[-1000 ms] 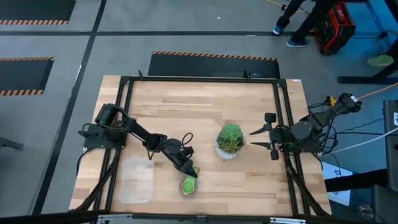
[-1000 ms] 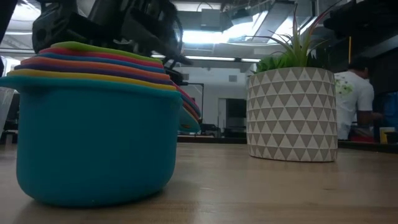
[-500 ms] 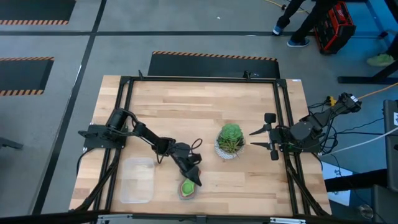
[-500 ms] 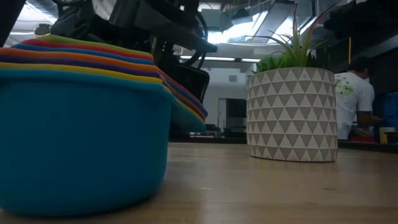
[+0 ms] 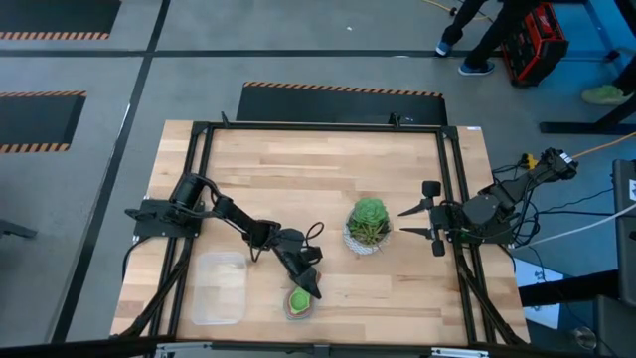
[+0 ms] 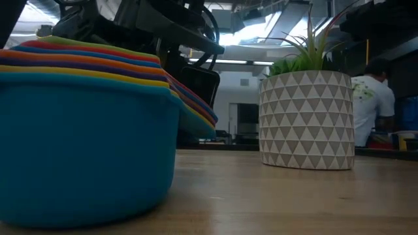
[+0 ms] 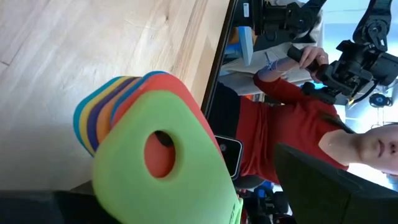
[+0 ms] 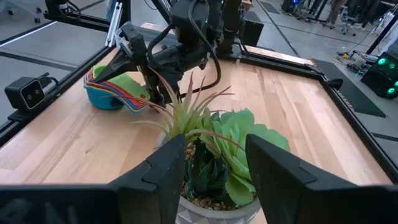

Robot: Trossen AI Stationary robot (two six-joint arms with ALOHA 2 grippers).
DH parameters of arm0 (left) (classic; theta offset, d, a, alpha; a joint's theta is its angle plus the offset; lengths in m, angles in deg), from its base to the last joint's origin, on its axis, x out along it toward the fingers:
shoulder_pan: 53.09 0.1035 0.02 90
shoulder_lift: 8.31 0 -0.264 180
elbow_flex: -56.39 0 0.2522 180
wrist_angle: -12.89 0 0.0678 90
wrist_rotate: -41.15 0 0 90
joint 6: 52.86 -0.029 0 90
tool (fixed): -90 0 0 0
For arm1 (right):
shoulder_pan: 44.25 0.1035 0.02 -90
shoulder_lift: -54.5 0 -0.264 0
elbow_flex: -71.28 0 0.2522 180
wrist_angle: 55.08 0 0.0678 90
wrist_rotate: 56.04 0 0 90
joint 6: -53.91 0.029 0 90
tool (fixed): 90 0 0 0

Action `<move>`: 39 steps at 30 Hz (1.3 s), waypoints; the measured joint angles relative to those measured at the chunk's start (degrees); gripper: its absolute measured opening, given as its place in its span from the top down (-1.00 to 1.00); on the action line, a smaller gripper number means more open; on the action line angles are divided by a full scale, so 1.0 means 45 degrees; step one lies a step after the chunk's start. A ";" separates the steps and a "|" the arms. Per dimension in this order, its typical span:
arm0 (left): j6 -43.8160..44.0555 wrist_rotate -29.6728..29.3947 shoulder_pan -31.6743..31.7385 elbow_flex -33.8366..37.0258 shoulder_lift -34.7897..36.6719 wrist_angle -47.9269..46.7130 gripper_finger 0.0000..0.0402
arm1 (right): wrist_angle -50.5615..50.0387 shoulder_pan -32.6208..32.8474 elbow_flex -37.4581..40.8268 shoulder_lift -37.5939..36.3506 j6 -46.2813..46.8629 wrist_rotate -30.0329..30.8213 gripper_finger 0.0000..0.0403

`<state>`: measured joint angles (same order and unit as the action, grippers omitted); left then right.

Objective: Nest measuring cups in basket
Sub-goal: Put the stacked measuring cup into the transparent bin

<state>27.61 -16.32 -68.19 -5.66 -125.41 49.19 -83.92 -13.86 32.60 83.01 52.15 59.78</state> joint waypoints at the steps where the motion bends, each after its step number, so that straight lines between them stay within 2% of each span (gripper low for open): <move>1: 0.0000 0.0000 0.0000 0.0000 0.0000 0.0000 -0.42 | 0.0002 0.0000 0.0000 0.0000 -0.0001 0.0000 0.14; 15: -0.0005 -0.0005 -0.0022 0.0000 -0.0005 0.0026 -0.39 | 0.0002 0.0000 0.0000 0.0000 -0.0005 0.0000 0.14; 39: -0.0010 -0.0006 -0.0021 0.0000 -0.0010 0.0029 0.17 | 0.0002 0.0000 0.0000 0.0000 -0.0010 0.0000 0.14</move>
<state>27.56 -16.35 -68.28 -5.66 -125.45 49.32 -83.91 -13.86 32.60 83.01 52.10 59.78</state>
